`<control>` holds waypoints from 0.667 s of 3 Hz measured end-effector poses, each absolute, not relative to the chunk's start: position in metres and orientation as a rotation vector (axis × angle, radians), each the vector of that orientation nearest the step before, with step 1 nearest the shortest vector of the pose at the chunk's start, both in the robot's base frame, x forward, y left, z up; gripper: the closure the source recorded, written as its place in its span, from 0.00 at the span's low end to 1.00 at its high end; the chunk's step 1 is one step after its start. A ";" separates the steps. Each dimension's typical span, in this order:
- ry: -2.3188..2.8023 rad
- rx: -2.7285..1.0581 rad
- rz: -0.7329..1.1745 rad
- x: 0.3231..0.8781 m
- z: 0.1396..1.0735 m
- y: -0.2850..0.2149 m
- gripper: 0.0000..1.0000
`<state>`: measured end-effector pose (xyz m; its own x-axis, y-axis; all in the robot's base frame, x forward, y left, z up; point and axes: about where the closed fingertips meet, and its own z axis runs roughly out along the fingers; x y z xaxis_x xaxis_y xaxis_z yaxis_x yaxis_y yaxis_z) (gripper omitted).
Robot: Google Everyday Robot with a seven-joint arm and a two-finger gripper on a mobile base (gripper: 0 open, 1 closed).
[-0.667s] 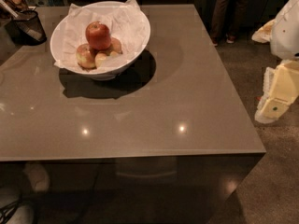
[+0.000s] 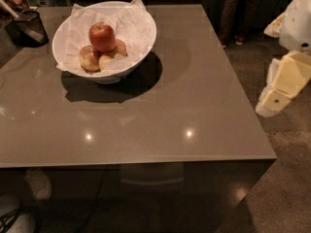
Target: Pick apple from white bowl
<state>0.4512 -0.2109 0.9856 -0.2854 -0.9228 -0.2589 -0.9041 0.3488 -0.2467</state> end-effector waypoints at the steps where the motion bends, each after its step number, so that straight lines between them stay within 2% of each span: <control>1: 2.252 -1.569 -0.019 0.503 1.008 -0.172 0.00; 2: 2.238 -1.567 -0.023 0.505 1.011 -0.169 0.00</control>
Offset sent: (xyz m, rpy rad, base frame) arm 0.0781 0.0629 0.0305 0.0584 0.0239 0.0213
